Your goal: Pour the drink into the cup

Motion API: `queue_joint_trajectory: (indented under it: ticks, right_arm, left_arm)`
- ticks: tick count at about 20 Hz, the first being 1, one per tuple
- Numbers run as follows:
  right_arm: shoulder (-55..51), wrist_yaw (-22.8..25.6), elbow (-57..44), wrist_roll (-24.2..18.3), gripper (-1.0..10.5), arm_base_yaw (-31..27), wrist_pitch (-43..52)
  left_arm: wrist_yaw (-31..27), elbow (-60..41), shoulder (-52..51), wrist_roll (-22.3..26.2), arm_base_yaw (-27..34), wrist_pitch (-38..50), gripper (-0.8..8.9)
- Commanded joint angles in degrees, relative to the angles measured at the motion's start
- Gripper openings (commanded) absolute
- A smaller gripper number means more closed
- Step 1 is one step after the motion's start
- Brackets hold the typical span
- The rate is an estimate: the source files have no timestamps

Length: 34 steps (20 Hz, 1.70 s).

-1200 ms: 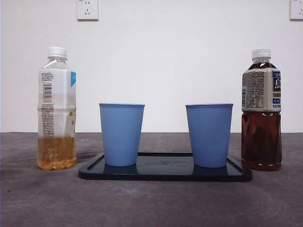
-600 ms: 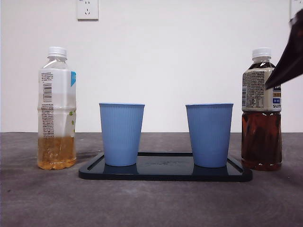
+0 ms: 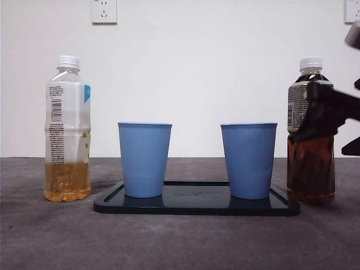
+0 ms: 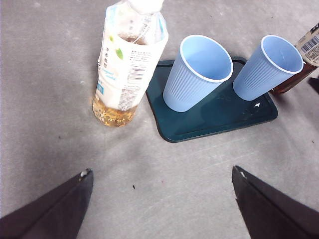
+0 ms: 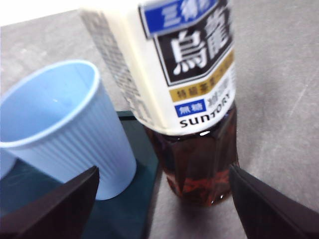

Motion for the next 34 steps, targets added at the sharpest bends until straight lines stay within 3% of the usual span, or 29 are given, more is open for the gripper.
queue_joint_trajectory:
  ticks: [1,10,17,21,26,29,34]
  right_arm:
    - [4.42,0.39,0.22,-1.68,4.2,-0.68,4.83]
    - [16.81,-0.13,0.39,-3.52,4.2,-3.69,20.26]
    - [24.61,-0.66,3.52,-5.51,4.2,-4.28,26.38]
    - [26.95,-0.42,5.88,-7.17,4.0,-4.44,26.43]
    - [27.12,0.15,6.14,-8.35,1.6,-4.61,27.69]
    - [25.99,0.13,6.14,-8.44,1.5,-4.61,26.91]
    - [13.49,2.64,7.21,-12.04,1.5,-4.61,12.96]
  left_arm:
    - [0.42,1.25,0.22,0.94,-0.15,0.42,4.50]
    - [0.42,1.25,0.22,0.94,-0.26,0.42,4.50]
    - [0.42,1.25,0.22,0.94,-0.52,0.42,4.50]
    - [0.42,1.25,0.22,0.94,-0.52,0.37,4.50]
    - [0.42,1.25,0.22,0.94,-0.52,0.37,4.49]
    - [0.42,1.25,0.22,0.96,-0.52,0.37,4.45]
    - [0.42,1.25,0.22,0.96,-0.52,0.46,4.45]
